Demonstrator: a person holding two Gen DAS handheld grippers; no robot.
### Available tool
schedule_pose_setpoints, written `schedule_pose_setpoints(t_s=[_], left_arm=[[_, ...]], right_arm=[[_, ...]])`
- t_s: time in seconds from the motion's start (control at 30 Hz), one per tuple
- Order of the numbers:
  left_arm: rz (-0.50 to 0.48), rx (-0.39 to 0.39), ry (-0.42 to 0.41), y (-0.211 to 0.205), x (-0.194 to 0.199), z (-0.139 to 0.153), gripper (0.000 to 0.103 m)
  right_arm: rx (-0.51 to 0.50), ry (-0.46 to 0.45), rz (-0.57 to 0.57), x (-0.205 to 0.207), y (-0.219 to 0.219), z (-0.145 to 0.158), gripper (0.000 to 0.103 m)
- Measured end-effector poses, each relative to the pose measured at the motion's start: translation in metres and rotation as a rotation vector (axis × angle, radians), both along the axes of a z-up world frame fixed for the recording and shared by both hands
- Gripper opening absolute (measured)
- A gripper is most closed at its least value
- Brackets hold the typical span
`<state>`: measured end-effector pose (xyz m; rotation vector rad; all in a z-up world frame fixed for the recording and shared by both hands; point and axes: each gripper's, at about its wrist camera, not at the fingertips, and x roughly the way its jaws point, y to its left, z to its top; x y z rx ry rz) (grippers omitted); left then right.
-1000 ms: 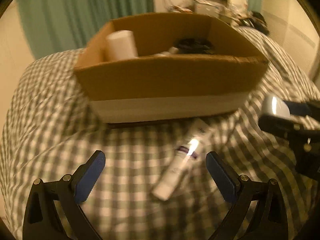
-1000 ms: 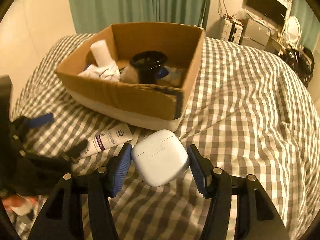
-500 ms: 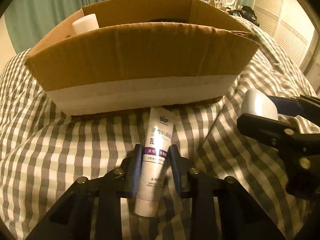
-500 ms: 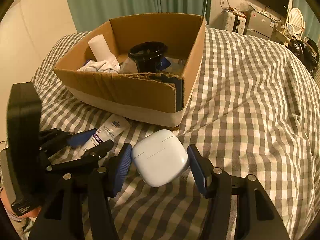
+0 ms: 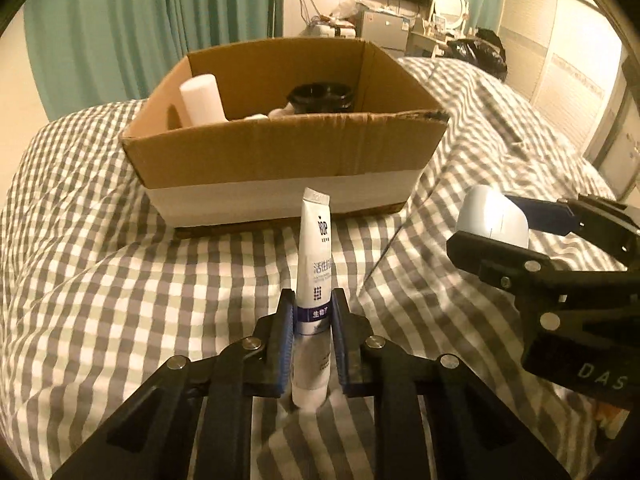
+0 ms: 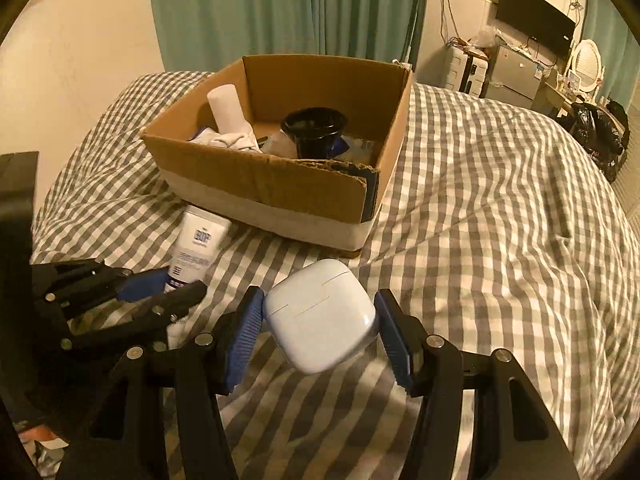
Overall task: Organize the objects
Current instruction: 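Grasp the white tube with the left tool while the right tool grasps the earbud case, then drop the tube into the box with the left tool while the right tool drops the earbud case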
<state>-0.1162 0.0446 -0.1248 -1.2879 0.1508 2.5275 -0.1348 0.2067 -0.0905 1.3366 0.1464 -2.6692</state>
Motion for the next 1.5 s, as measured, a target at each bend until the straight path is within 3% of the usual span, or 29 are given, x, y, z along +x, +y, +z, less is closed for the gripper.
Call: schedule_pose_setpoints(t_s=[0.37, 0.77, 1.0, 1.13, 1.3, 1.5], left_arm=[[0.030, 0.045, 0.041, -0.009, 0.023, 0.035, 0.017], [0.028, 0.034, 0.157, -0.021, 0.011, 0.105, 0.017], [0.026, 0.041, 0.230, -0.021, -0.023, 0.150, 0.017], [0.027, 0.025, 0.252, -0.018, -0.050, 0.162, 0.017], [0.025, 0.027, 0.256, -0.016, -0.087, 0.162, 0.017], [0.032, 0.041, 0.205, -0.010, -0.138, 0.135, 0.017]], right_arm=[[0.007, 0.048, 0.022, 0.033, -0.011, 0.025, 0.057], [0.050, 0.142, 0.081, 0.037, -0.024, 0.077, 0.057], [0.088, 0.215, 0.109, 0.007, -0.030, 0.120, 0.057], [0.078, 0.252, 0.120, -0.016, -0.030, 0.139, 0.057], [0.077, 0.262, 0.126, -0.053, -0.028, 0.147, 0.057], [0.034, 0.236, 0.109, -0.104, -0.023, 0.134, 0.057]])
